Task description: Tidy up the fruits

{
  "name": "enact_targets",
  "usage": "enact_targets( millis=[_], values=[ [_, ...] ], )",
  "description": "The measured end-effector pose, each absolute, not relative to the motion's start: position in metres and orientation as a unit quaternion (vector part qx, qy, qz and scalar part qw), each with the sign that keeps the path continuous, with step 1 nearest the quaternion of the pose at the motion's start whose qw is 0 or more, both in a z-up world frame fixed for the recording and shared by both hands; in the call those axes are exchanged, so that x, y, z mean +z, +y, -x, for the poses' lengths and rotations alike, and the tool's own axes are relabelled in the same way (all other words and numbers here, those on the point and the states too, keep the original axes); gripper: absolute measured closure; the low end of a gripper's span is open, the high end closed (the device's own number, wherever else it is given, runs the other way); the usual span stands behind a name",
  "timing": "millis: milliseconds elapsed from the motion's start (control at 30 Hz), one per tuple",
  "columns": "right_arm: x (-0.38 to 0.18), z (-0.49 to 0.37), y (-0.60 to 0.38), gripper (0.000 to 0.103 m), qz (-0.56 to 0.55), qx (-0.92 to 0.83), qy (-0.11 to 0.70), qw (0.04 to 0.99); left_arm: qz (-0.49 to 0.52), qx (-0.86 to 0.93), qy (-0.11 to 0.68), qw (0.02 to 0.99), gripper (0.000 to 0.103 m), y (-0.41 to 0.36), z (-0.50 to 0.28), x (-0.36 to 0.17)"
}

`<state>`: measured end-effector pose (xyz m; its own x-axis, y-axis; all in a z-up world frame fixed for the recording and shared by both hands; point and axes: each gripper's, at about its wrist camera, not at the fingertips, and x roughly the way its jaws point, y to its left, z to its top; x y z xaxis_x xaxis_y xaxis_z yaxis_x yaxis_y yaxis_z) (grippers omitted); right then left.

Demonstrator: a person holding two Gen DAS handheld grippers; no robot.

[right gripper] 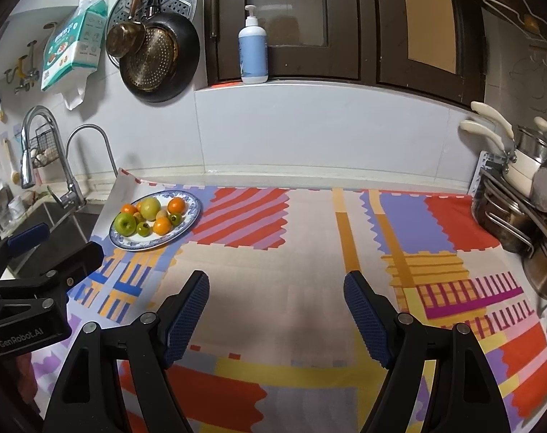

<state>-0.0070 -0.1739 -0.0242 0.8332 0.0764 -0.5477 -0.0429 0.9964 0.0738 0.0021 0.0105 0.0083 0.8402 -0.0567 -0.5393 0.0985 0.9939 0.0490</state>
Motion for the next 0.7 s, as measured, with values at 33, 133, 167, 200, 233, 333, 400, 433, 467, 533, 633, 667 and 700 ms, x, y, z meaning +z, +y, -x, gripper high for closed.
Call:
enact_targets(
  millis=[33,133,167,200,233,333,400,433,467,533,633,667,700],
  values=[
    [-0.0243,0.0078,-0.1748,0.025,-0.03,0.031,0.287,0.957,-0.037,-0.039,0.28,0.959,0.0,0.0103,-0.0019,0.0082],
    [-0.0245,0.0081,-0.1757,0.025,-0.03,0.032,0.287,0.957,-0.037,-0.038,0.283,0.958,0.0,0.01,-0.0011,0.0079],
    [-0.0246,0.0085,-0.1758,0.025,-0.03,0.031,0.287,0.957,-0.037,-0.038,0.284,0.957,0.0,0.01,-0.0011,0.0078],
    [-0.0245,0.0085,-0.1757,0.025,-0.031,0.031,0.287,0.957,-0.037,-0.038,0.285,0.957,0.0,0.0099,-0.0008,0.0076],
    [-0.0245,0.0085,-0.1757,0.025,-0.031,0.032,0.287,0.957,-0.037,-0.038,0.284,0.957,0.0,0.0101,-0.0005,0.0076],
    [-0.0246,0.0091,-0.1766,0.025,-0.031,0.033,0.288,0.956,-0.037,-0.038,0.285,0.957,0.0,0.0105,-0.0005,0.0074],
    [-0.0246,0.0089,-0.1772,0.025,-0.031,0.034,0.288,0.956,-0.037,-0.038,0.285,0.957,0.0,0.0105,-0.0005,0.0072],
    [-0.0247,0.0091,-0.1772,0.025,-0.03,0.034,0.288,0.956,-0.037,-0.037,0.285,0.957,0.0,0.0104,-0.0004,0.0071],
    [-0.0246,0.009,-0.1772,0.025,-0.031,0.033,0.288,0.957,-0.038,-0.038,0.286,0.957,0.0,0.0105,-0.0007,0.0071],
    [-0.0246,0.009,-0.1772,0.025,-0.032,0.033,0.289,0.956,-0.037,-0.038,0.287,0.957,0.0,0.01,-0.0004,0.0071],
    [-0.0247,0.0088,-0.1771,0.025,-0.031,0.033,0.289,0.956,-0.037,-0.038,0.288,0.956,0.0,0.0097,-0.0018,0.0067],
    [-0.0247,0.0087,-0.1773,0.025,-0.031,0.033,0.29,0.956,-0.036,-0.039,0.289,0.956,0.0,0.0095,-0.0026,0.0064],
    [-0.0251,0.009,-0.1777,0.025,-0.031,0.033,0.291,0.956,-0.036,-0.039,0.29,0.956,0.0,0.0095,-0.0032,0.006]
  ],
)
